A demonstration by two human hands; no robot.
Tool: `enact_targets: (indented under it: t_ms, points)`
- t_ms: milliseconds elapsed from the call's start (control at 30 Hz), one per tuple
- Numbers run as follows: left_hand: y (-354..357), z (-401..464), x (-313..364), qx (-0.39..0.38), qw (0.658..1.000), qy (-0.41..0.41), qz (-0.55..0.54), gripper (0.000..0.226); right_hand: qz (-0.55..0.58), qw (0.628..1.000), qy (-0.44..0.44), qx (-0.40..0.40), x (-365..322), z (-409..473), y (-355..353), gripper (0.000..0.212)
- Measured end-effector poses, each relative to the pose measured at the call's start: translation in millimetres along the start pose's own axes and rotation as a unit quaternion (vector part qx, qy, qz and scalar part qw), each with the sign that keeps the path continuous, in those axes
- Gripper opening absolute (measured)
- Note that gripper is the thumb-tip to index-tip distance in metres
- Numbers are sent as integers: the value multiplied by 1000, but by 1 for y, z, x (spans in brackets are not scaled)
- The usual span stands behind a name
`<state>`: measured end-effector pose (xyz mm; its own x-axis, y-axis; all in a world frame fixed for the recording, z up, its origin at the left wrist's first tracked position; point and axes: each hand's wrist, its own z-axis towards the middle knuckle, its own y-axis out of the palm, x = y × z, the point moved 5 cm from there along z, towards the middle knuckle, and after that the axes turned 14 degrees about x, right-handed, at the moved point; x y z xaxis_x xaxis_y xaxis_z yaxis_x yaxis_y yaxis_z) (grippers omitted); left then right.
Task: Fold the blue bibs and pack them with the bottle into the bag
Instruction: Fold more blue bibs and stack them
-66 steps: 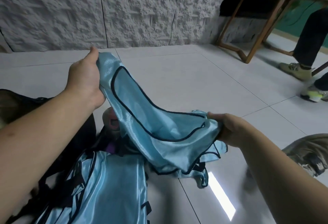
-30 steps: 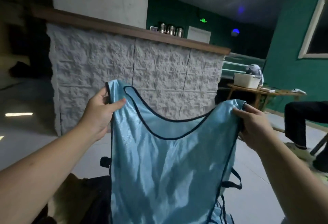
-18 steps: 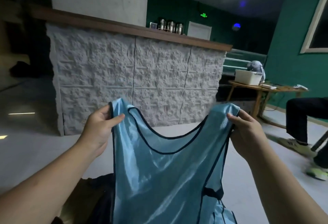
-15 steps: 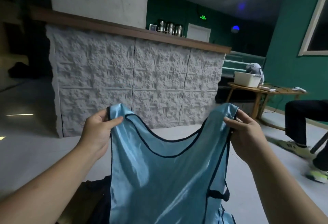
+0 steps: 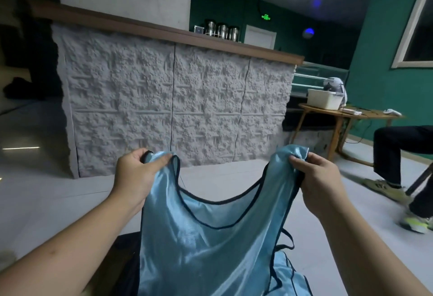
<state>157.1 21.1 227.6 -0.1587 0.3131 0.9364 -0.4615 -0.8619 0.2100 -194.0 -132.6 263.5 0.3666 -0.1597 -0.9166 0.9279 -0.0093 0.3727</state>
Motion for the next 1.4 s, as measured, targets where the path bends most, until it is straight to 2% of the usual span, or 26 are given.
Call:
enact_targets:
  t_ms: [33, 133, 267, 367, 467, 533, 600, 833, 933, 1067, 1167, 1333, 1400]
  points:
    - [-2, 0, 2, 13, 1000, 0, 2, 65, -6, 1000, 2, 15, 0, 0, -3, 16]
    - [-7, 2, 5, 78, 997, -8, -8, 57, -30, 997, 4, 70, 1, 4, -12, 14]
    - [-5, -2, 2, 112, 993, -25, -6, 68, -55, 990, -10, 126, 3, 6, -17, 29]
    - [4, -5, -10, 81, 996, -39, -1, 68, -80, 990, -25, 114, 8, 3, -12, 36]
    - [13, -7, -13, 14, 998, -67, -10, 67, -123, 984, -46, 120, 10, 4, -10, 32]
    - [15, -8, -10, -6, 996, -88, -33, 35, -147, 978, -55, 134, 9, 4, -11, 32]
    - [15, -7, -6, -10, 995, -92, -42, 13, -156, 975, -54, 150, 7, 3, -13, 32]
    - [13, -4, -6, 7, 998, -17, 64, 28, -196, 966, -73, 153, 3, -14, -11, 9]
    - [15, -7, -10, 14, 997, -37, 68, 24, -243, 960, -67, 120, 4, -18, -1, 6]
    - [26, -18, -10, -19, 997, -46, 58, 23, -229, 971, -47, 43, 12, -30, 26, 4]
    - [37, -29, -5, -51, 996, -12, 76, 42, -208, 976, -45, -33, 23, -48, 54, 26]
    - [57, -56, -3, -96, 988, 35, 117, 38, -202, 966, -1, -164, 44, -86, 90, 88]
    - [62, -63, -5, -102, 986, 43, 126, 36, -210, 959, 17, -190, 50, -95, 95, 81]
